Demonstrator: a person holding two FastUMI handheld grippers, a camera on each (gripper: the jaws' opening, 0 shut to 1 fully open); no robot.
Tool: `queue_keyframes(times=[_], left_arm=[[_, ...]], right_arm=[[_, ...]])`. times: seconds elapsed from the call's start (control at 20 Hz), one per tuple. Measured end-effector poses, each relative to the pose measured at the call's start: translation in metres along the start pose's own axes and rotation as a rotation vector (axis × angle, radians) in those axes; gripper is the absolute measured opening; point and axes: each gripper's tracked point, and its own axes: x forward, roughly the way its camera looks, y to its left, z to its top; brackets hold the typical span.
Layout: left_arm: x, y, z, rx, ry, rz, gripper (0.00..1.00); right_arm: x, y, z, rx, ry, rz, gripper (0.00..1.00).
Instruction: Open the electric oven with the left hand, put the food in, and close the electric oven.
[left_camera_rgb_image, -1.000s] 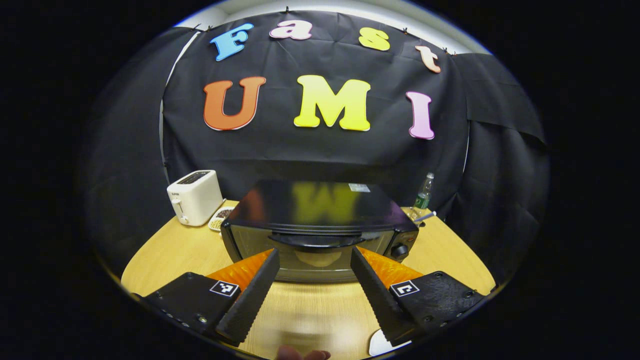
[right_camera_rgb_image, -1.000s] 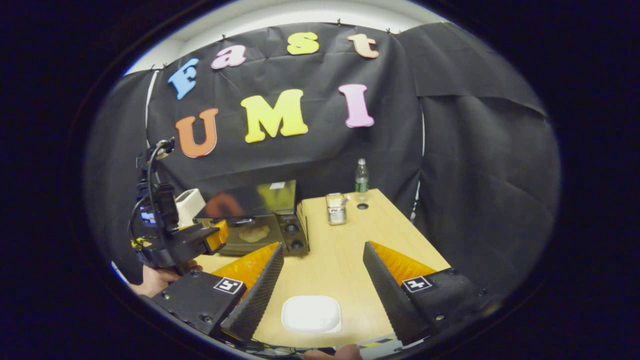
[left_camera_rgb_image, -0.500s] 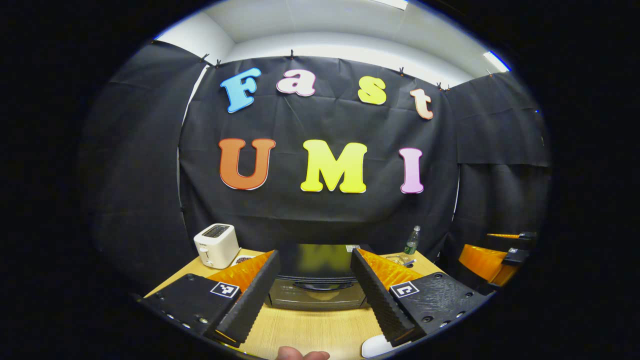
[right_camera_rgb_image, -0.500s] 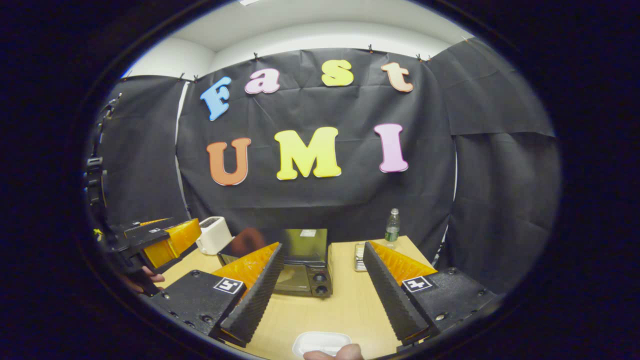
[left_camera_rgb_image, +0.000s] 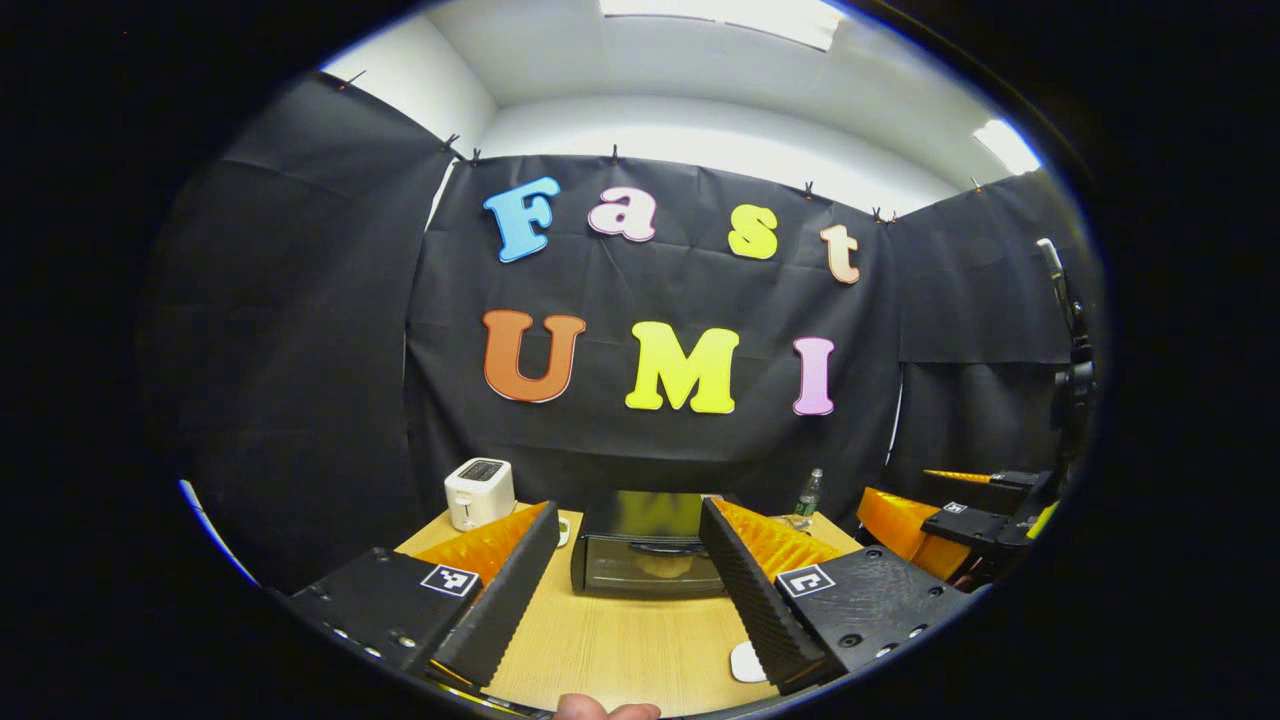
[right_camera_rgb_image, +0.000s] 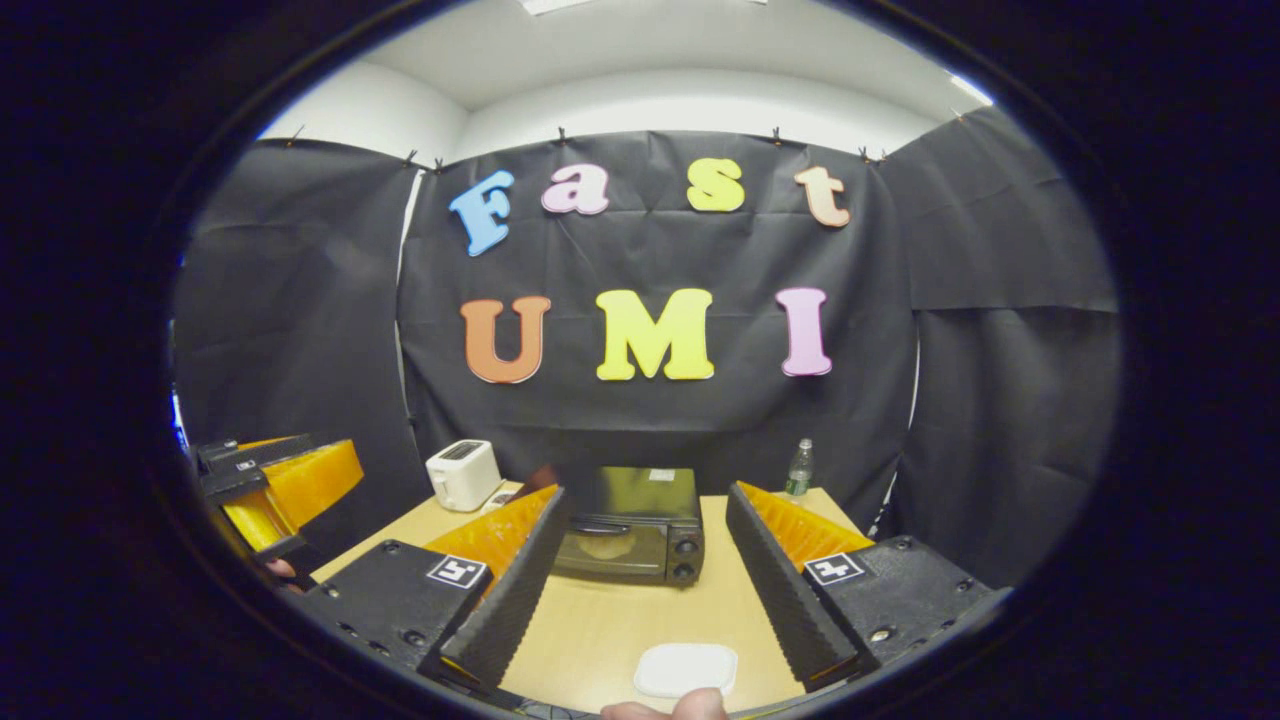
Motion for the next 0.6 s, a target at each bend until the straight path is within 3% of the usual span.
queue_keyframes(times=[0.35, 0.6], left_arm=[[-0.063, 0.023, 0.012, -0.027, -0.027, -0.002, 0.93], [-0.083, 0.034, 0.015, -0.033, -0.035, 0.026, 0.93]], right_arm=[[-0.055, 0.037, 0.007, -0.009, -0.035, -0.003, 0.98], [-0.074, 0.037, 0.011, -0.022, -0.066, -0.003, 0.99]])
